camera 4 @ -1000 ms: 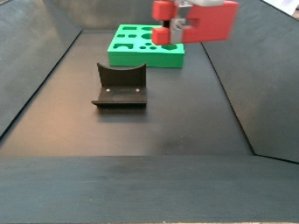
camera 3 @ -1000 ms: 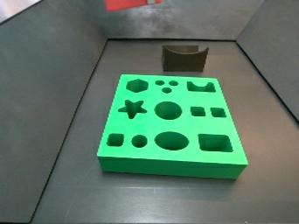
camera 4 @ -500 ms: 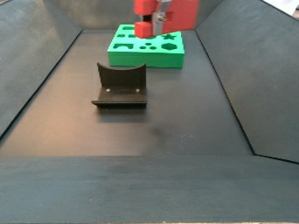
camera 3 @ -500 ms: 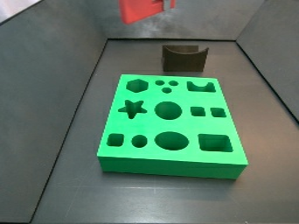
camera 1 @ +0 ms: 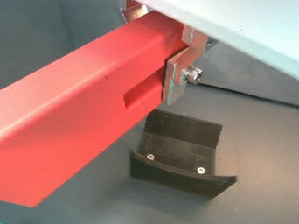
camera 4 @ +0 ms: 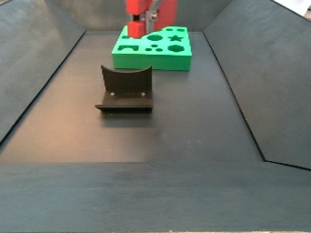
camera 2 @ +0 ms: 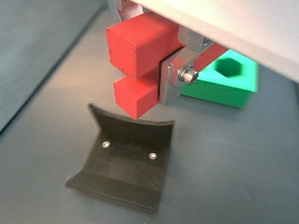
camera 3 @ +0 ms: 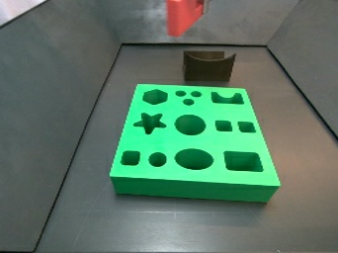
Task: Pick up the double-square object. Move up. Place the double-square object on the fixture. Regrasp the double-square object. Move to above the board. Insert the double-square object.
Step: Place the double-square object on the fixture.
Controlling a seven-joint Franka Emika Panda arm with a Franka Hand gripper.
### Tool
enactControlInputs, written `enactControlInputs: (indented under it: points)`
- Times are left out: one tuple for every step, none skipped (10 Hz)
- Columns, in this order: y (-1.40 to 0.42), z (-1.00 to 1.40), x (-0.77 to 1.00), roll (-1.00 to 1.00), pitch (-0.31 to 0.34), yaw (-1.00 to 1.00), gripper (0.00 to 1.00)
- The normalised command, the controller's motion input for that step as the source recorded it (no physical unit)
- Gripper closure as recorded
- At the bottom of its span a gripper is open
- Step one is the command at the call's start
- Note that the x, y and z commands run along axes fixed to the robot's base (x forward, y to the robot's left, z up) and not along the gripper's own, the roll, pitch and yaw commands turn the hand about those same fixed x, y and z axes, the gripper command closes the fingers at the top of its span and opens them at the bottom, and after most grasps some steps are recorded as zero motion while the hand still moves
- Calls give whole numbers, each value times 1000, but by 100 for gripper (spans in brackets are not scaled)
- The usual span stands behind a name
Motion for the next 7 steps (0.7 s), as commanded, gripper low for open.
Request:
enactControlInputs:
  points:
    - [753,160,592,-1000,118,959,100]
    - [586,81,462,-1000,150,847,100]
    - [403,33,394,-1000,187,786,100]
    - [170,20,320,-1000,239,697,100]
    - [109,13,285,-1000,270,658,100]
    - [81,-2,202,-1000,337,561,100]
    - [72,-6,141,-1000,398,484,100]
